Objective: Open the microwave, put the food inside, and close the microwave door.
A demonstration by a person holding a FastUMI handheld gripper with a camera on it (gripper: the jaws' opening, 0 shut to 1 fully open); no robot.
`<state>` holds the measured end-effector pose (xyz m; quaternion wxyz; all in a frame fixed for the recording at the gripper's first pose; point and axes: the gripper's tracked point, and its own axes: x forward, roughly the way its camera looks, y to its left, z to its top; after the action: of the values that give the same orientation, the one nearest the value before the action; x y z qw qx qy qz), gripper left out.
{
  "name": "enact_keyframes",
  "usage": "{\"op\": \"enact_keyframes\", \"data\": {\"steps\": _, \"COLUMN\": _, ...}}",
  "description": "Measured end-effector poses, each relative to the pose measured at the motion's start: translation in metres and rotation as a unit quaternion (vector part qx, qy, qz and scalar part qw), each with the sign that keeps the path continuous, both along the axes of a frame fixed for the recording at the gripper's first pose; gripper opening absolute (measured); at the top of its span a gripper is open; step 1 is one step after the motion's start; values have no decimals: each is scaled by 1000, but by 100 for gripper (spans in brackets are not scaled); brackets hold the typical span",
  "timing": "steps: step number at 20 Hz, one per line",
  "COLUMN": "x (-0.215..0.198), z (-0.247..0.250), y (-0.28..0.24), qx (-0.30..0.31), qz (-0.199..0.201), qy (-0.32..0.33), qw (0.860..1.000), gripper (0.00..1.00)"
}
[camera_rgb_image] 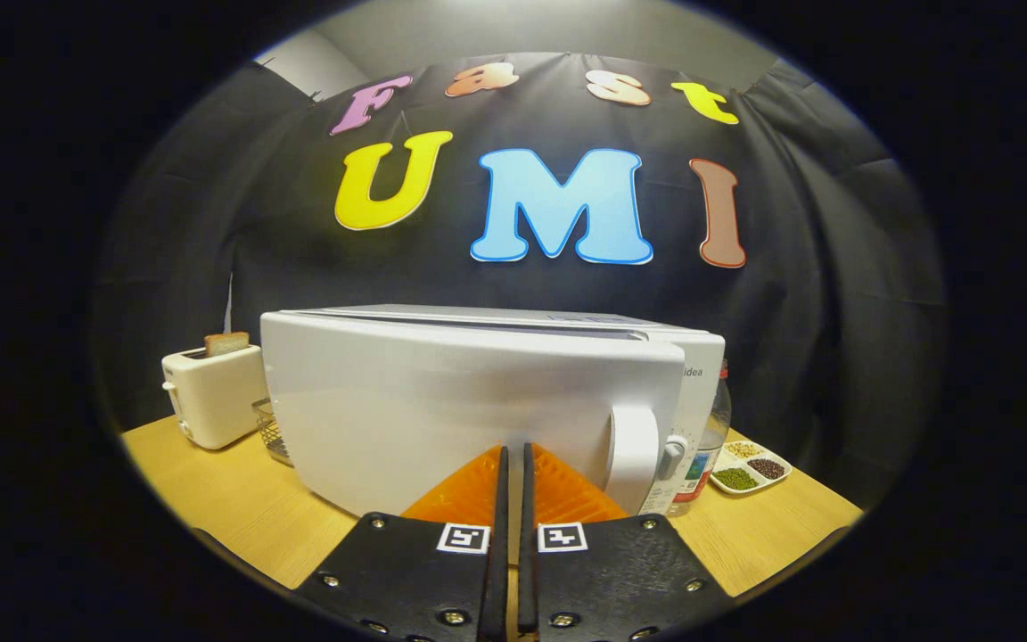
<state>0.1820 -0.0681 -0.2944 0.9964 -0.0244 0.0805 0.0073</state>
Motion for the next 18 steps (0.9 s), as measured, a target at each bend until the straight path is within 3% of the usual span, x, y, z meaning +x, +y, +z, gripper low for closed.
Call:
{"op": "enact_keyframes", "data": {"steps": 4, "x": 30, "z": -13, "y": -6, "qx": 24, "qz": -20, "qy": 23, "qw": 999, "gripper": 6}}
{"op": "enact_keyframes", "data": {"steps": 8, "x": 40, "z": -15, "y": -13, "qx": -18, "qz": -43, "qy": 15, "qw": 999, "gripper": 6}}
{"op": "enact_keyframes", "data": {"steps": 11, "x": 30, "z": -17, "y": -8, "qx": 1, "qz": -51, "qy": 23, "qw": 998, "gripper": 10}}
{"op": "enact_keyframes", "data": {"steps": 15, "x": 31, "z": -3, "y": 0, "qx": 26, "qz": -33, "qy": 36, "qw": 999, "gripper": 8}}
{"op": "enact_keyframes", "data": {"steps": 18, "x": 5, "z": 21, "y": 13, "qx": 19, "qz": -21, "qy": 18, "qw": 999, "gripper": 8}}
